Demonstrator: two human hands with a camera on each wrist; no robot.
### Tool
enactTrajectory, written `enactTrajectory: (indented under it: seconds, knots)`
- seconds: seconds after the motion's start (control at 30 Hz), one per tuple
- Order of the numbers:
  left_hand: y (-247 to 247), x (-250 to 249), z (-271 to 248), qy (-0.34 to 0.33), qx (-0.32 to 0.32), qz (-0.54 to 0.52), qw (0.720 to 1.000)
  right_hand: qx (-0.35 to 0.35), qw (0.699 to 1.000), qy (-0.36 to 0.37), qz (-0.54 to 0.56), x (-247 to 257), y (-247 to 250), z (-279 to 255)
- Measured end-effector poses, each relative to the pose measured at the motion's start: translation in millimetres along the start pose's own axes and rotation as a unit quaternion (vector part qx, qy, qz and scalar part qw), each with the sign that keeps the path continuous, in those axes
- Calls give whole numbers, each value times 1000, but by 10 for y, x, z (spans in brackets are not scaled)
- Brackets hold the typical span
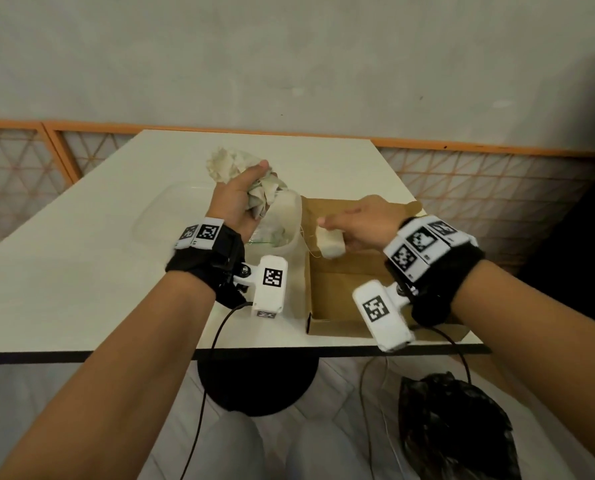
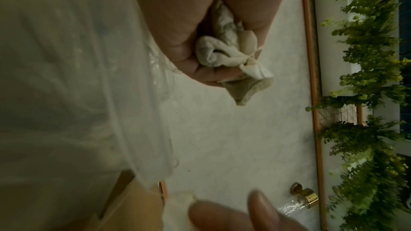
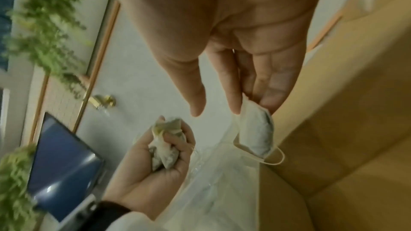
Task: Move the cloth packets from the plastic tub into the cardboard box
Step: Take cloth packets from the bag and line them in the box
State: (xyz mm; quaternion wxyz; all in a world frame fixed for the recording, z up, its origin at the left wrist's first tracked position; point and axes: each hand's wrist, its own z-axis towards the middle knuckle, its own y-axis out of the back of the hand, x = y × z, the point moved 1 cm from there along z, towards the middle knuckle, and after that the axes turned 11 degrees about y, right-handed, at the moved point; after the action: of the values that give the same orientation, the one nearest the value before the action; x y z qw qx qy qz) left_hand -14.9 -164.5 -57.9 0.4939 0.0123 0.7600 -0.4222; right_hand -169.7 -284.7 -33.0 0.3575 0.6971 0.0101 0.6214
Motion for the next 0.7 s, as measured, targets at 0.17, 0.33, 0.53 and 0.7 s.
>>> enactTrajectory:
  seconds: [0.17, 0.33, 0.53, 0.7]
  knots:
    - [30, 16, 5, 11, 12, -1, 1000, 31, 972, 21, -231, 303, -296, 256]
    - [34, -6, -5, 16, 13, -23, 1000, 116, 917, 30, -381, 467, -450, 305]
    - [43, 29, 47, -13, -39, 14, 999, 110, 931, -1, -348, 431, -315, 410]
    - [40, -16, 44, -23, -51, 31, 998, 64, 982, 18, -178, 535, 67, 315]
